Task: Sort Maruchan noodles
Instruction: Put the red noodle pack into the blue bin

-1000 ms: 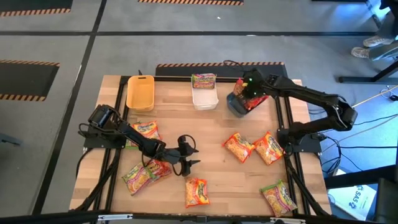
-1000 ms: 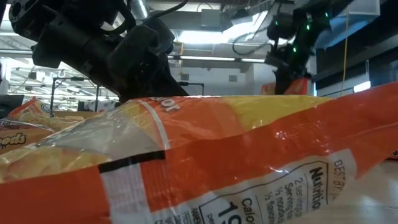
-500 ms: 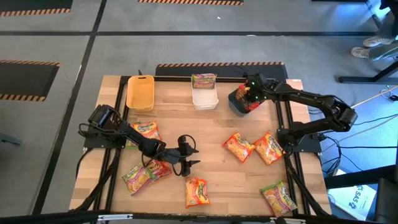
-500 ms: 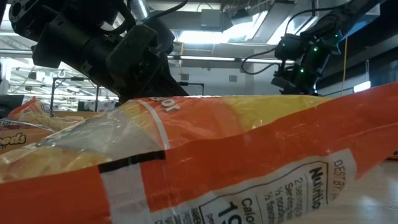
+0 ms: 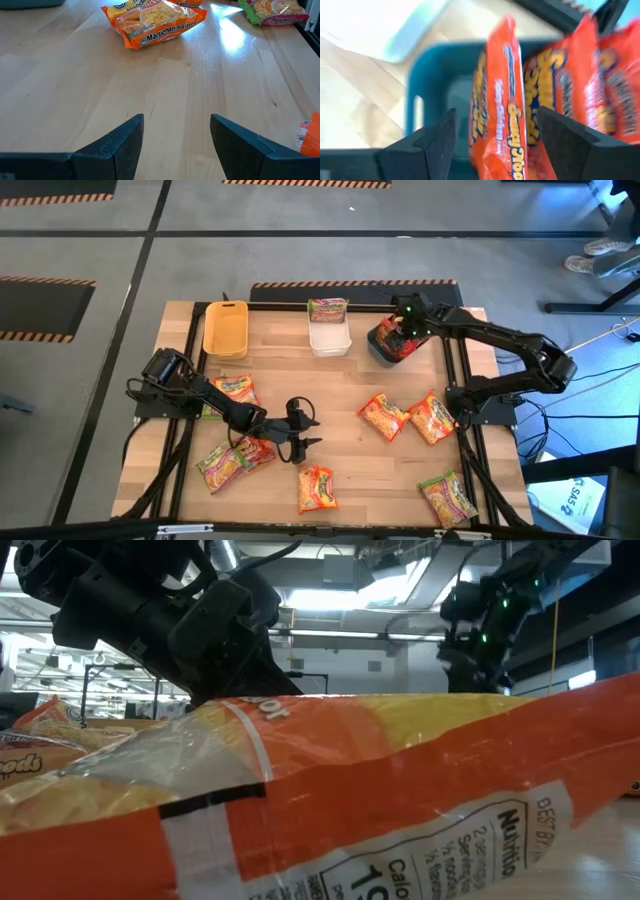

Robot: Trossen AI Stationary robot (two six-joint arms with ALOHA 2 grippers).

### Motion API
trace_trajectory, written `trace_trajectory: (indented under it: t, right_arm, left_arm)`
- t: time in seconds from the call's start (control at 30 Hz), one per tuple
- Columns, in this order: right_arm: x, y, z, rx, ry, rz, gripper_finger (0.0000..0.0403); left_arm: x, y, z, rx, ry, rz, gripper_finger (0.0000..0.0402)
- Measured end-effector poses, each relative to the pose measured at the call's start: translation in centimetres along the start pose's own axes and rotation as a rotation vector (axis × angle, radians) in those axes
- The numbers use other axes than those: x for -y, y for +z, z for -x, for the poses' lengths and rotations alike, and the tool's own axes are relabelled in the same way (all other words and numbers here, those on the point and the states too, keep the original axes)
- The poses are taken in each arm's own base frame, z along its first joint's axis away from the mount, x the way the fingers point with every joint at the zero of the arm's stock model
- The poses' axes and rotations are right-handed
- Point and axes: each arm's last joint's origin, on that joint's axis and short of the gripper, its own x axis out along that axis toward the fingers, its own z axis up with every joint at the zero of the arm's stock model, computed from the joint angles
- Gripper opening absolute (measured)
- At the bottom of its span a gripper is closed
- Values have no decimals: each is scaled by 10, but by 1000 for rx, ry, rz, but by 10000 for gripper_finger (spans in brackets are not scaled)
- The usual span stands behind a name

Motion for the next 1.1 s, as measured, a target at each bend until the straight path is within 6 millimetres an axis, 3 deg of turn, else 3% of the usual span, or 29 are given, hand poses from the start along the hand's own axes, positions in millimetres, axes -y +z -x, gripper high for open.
trace_trajectory:
  t: [0.23,0.43,0.6,0.73,0.93,1.1]
  right_arm:
    - [-52,7,39,168,190,189,258]
    - [-110,-10,45,303,379,356,259]
    - [-157,-30,40,388,541,465,259]
    - [-185,-47,29,422,610,555,259]
    - [-213,-67,3,401,645,650,259]
    - [-224,-77,-18,375,640,684,259]
  left_arm:
    - [1,14,16,-42,-19,0,223]
    - [-1,33,55,-169,-29,64,223]
    - [-6,32,95,-375,9,194,223]
    - [-9,20,115,-575,76,347,223]
    - [-7,2,124,-795,161,534,223]
    - [-8,-2,117,-815,211,614,223]
